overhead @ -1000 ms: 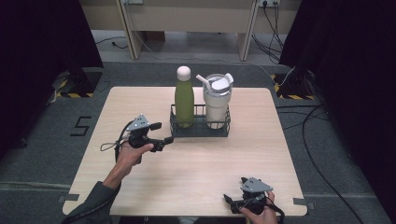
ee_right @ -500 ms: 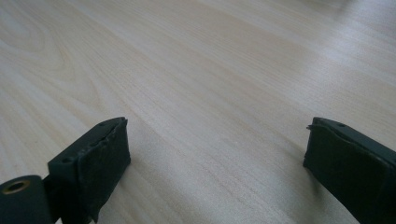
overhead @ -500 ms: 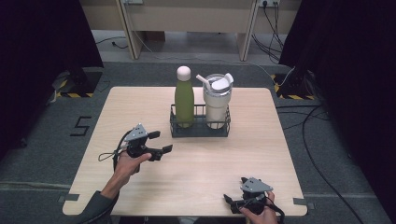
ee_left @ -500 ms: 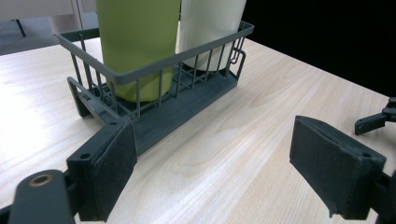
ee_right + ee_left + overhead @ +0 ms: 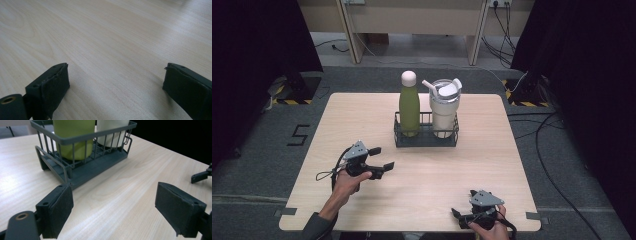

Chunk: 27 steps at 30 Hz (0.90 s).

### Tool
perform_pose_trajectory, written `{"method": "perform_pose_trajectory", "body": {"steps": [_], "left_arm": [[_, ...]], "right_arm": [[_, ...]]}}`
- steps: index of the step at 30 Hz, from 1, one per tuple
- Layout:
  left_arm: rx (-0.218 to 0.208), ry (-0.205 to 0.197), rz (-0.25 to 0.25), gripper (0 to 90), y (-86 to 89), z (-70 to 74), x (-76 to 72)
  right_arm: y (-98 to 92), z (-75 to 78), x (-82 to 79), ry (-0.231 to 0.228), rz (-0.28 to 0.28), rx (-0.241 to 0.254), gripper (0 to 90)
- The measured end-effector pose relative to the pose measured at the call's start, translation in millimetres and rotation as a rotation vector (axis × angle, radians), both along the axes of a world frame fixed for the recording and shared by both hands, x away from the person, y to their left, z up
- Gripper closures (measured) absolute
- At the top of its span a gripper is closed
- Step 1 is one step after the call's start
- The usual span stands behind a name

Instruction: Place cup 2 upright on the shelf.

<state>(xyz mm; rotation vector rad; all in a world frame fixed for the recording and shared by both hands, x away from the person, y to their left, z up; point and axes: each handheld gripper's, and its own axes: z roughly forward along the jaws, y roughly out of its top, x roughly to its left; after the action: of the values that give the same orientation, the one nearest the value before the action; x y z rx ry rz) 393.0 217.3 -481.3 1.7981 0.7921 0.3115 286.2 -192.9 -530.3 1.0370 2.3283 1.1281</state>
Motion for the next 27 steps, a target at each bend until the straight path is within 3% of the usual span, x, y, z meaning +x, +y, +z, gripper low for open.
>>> {"method": "perform_pose_trajectory", "body": {"steps": [10,27], "left_arm": [[0.016,0.026,-0.012,14.7,2.8,-11.6,-8.7],[0.061,0.029,-0.043,14.7,3.7,-19.2,-24.1]], "right_arm": [[0.0,0.0,0.0,0.000,0.000,0.000,6.8],[0.2,0.0,0.0,0.000,0.000,0.000,6.6]]}}
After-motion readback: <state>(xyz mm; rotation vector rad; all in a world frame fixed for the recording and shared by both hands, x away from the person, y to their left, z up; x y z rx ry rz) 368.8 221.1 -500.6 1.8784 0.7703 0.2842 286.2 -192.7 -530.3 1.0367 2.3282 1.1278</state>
